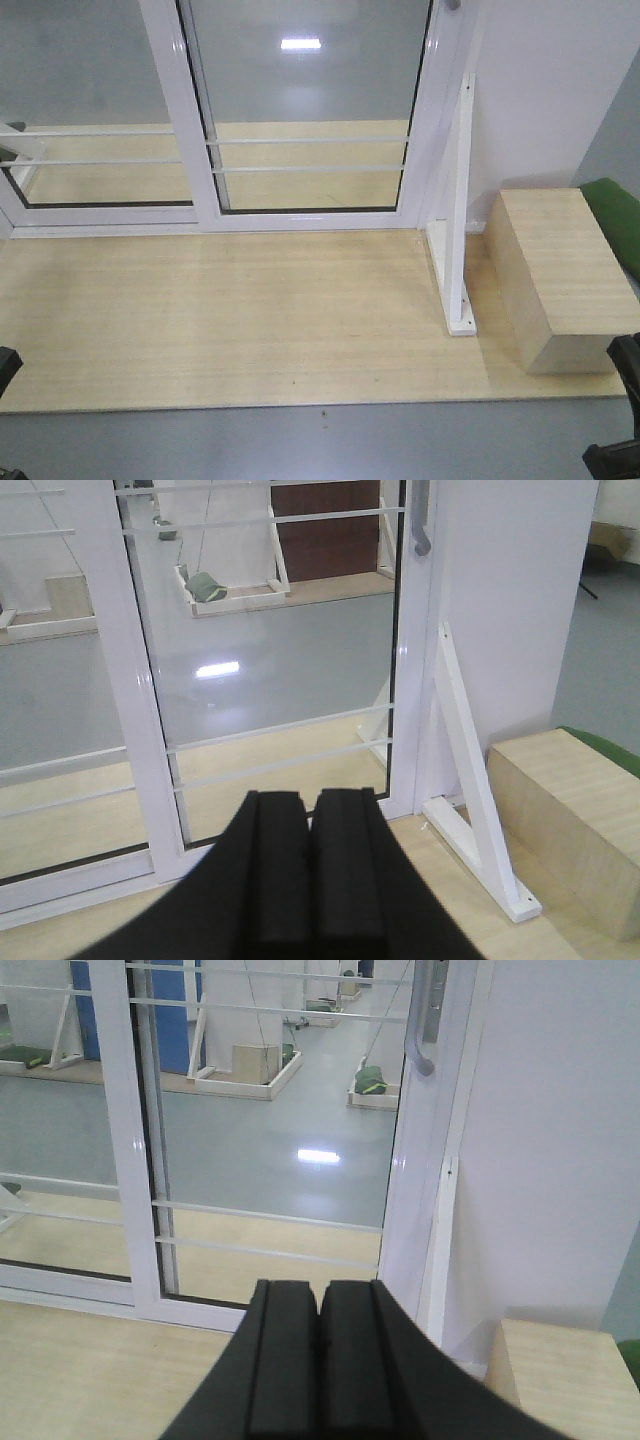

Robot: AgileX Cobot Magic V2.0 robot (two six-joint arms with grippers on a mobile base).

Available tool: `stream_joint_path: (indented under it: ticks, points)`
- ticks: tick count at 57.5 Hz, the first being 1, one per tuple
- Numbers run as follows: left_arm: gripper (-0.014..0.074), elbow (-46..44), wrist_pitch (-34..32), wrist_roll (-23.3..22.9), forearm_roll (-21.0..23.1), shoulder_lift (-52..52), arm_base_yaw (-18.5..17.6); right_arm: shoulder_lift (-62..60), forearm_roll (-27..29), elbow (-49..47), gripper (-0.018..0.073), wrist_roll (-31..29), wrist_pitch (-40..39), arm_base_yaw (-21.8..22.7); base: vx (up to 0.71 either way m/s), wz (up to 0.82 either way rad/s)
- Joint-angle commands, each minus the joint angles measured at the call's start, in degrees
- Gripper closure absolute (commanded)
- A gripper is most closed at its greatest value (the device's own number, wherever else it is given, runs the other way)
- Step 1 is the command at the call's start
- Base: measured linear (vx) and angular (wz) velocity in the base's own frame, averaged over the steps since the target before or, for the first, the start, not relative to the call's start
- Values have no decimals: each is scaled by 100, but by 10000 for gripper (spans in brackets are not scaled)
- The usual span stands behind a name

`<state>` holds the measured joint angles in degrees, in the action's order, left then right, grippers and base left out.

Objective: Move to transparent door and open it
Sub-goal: 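Turn and drive the base up to the white-framed glass door, then approach closer to the glass door, stopping in front of its handle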

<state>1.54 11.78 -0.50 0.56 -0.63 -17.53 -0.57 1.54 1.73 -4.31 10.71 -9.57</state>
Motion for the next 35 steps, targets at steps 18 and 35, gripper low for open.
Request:
stream_joint_path:
  ticks: [18,35]
  points:
    - [602,176,-448,-4,49,-17,-22,-82,-36,73,559,-17,-495,19,46,3]
    - [602,176,-448,-4,49,-17,-22,-82,-36,73,559,-17,-495,19,39,4]
